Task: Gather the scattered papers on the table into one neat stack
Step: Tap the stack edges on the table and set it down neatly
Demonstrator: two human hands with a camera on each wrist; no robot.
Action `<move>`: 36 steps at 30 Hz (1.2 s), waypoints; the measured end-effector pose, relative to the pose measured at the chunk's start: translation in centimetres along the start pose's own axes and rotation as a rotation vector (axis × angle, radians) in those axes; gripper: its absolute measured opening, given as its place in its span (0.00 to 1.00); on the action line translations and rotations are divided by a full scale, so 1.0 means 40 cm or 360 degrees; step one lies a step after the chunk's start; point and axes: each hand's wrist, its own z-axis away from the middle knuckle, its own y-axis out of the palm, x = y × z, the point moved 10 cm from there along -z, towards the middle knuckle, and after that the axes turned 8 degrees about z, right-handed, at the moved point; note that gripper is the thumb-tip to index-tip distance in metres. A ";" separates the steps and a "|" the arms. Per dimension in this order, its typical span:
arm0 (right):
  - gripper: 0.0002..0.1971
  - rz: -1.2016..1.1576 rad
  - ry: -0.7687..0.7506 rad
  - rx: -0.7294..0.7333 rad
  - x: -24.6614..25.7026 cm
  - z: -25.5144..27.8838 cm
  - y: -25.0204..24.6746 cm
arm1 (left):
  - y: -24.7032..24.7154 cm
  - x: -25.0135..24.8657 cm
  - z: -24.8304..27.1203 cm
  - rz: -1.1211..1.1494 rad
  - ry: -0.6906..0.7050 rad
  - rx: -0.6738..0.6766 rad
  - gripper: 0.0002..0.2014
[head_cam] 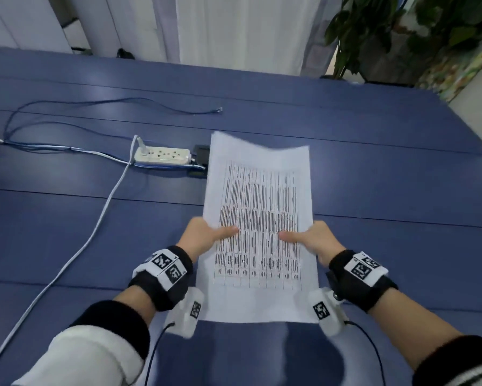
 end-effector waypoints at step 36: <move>0.35 0.0237 0.0272 0.0044 -0.155 0.015 0.051 | 0.017 0.121 0.001 -0.0106 -0.0223 -0.0170 0.10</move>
